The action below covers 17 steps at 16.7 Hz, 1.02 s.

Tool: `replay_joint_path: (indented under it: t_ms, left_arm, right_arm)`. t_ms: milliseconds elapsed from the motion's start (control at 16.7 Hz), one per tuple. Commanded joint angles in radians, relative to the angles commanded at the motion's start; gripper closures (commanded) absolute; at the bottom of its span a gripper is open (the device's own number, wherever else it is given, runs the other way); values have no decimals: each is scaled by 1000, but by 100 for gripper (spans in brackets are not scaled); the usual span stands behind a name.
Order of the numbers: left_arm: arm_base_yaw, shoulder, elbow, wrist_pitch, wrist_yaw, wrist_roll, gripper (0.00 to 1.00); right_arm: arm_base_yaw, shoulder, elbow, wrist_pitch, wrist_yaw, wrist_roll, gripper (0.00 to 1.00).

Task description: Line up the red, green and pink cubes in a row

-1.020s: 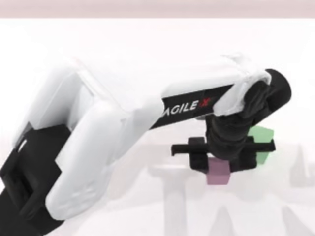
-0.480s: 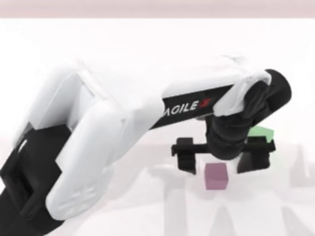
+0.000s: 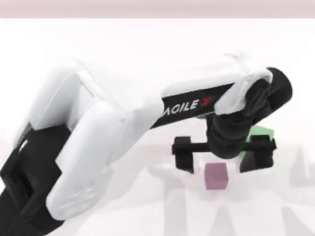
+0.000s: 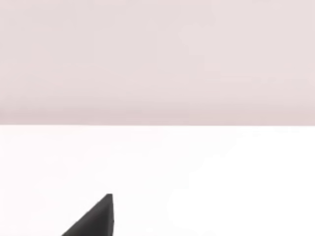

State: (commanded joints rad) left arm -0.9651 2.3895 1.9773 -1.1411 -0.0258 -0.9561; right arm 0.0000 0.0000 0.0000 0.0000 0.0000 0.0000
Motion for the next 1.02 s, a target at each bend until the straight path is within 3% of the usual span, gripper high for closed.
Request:
replay_joint_path:
  t_ms: [420,780,1020]
  left_arm:
    - [14,-26,202,-231,0,-7,0]
    - [14,-35,198,-230,-1,-4,0]
    - [90,-179,61,-142,-6,19,0]
  right_arm:
    - [0,0,0,0,0,0,0]
    - [3,9,9,-6,0,-5,0]
    - [33,128,124,-90,-1,-66,0]
